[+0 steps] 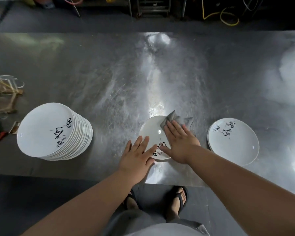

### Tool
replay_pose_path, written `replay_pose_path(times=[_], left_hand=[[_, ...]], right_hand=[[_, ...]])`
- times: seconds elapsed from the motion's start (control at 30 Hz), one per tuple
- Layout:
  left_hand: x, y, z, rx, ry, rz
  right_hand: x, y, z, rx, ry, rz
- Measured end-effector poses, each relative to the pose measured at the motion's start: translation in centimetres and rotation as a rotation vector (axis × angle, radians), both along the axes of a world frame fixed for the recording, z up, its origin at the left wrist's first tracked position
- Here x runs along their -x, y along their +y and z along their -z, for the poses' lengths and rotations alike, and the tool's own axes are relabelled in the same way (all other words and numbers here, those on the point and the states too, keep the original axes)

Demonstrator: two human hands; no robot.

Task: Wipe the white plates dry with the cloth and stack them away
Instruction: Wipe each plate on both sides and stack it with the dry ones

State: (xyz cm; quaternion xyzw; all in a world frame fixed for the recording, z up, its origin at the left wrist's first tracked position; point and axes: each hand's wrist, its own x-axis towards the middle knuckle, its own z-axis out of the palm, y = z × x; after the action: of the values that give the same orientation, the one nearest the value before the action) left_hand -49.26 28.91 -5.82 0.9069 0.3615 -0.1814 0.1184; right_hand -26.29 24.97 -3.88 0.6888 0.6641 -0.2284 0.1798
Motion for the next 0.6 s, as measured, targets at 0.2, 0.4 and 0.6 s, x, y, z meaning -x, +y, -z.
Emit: replay_pose_path(times=[0.2, 0.4, 0.6], left_hand=[[-0.5, -0.6, -0.7, 0.004, 0.029, -0.022], [0.5, -0.4, -2.0, -0.026, -0.037, 0.198], [0.3, 3.1, -2.1, -0.040, -0.045, 0.159]], right_hand=[[3.9, -8.1, -1.5, 0.052, 0.176, 0.079], [-0.3, -5.5, -2.2, 0.061, 0.088, -0.103], [-1.9, 0.7, -0.5, -0.003, 0.004, -0.053]])
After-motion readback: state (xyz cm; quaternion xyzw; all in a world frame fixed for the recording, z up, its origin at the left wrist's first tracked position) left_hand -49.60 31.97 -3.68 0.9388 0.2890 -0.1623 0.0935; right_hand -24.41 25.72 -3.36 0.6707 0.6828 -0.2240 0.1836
